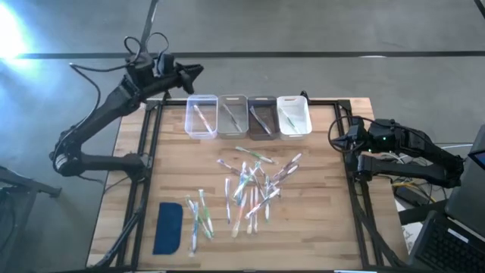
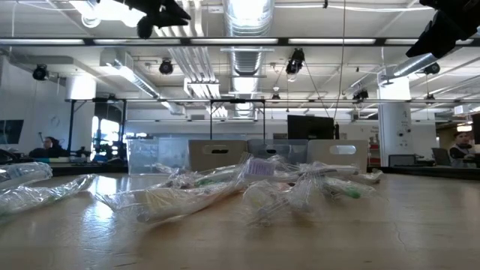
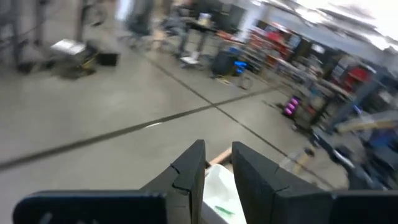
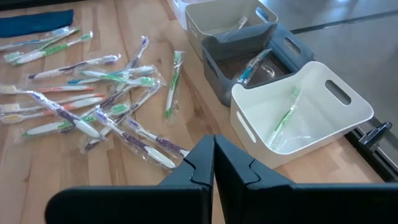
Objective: Pick & Place Toothbrushes
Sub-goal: Put the green toothbrush into the white bin
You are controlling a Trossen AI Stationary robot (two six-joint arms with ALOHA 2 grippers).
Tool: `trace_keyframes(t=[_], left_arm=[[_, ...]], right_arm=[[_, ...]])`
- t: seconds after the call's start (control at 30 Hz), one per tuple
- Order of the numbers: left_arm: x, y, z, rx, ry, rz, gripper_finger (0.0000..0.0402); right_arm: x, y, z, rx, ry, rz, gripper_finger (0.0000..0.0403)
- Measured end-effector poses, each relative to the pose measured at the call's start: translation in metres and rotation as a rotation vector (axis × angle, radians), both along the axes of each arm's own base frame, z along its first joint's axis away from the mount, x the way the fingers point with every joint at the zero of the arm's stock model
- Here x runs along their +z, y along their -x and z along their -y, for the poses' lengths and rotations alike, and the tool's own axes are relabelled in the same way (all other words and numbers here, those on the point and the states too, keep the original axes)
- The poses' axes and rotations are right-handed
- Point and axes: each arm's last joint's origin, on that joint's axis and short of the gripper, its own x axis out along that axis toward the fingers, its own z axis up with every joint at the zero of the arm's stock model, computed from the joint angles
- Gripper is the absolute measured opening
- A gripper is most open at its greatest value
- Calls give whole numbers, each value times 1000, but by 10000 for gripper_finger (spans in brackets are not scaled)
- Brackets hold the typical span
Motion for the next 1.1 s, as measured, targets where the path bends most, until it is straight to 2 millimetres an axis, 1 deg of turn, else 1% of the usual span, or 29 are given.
trace_keyframes(t=[0.2, 0.4, 0.5, 0.63, 0.8, 0.93, 1.1], left_arm=[[9, 8, 17, -220, -154, -30, 85], [15, 22, 39, -279, -260, -68, 85], [17, 27, 50, -265, -305, -91, 85], [13, 29, 64, -268, -340, -97, 84], [9, 33, 81, -208, -398, -114, 68], [4, 32, 86, -183, -440, -126, 55], [-5, 27, 84, -166, -432, -106, 48]], right_arm=[[0, 0, 0, 0, 0, 0, 8], [0, 0, 0, 0, 0, 0, 8], [0, 0, 0, 0, 0, 0, 8], [0, 0, 0, 0, 0, 0, 8], [0, 0, 0, 0, 0, 0, 8], [0, 0, 0, 0, 0, 0, 8], [0, 0, 0, 0, 0, 0, 8]])
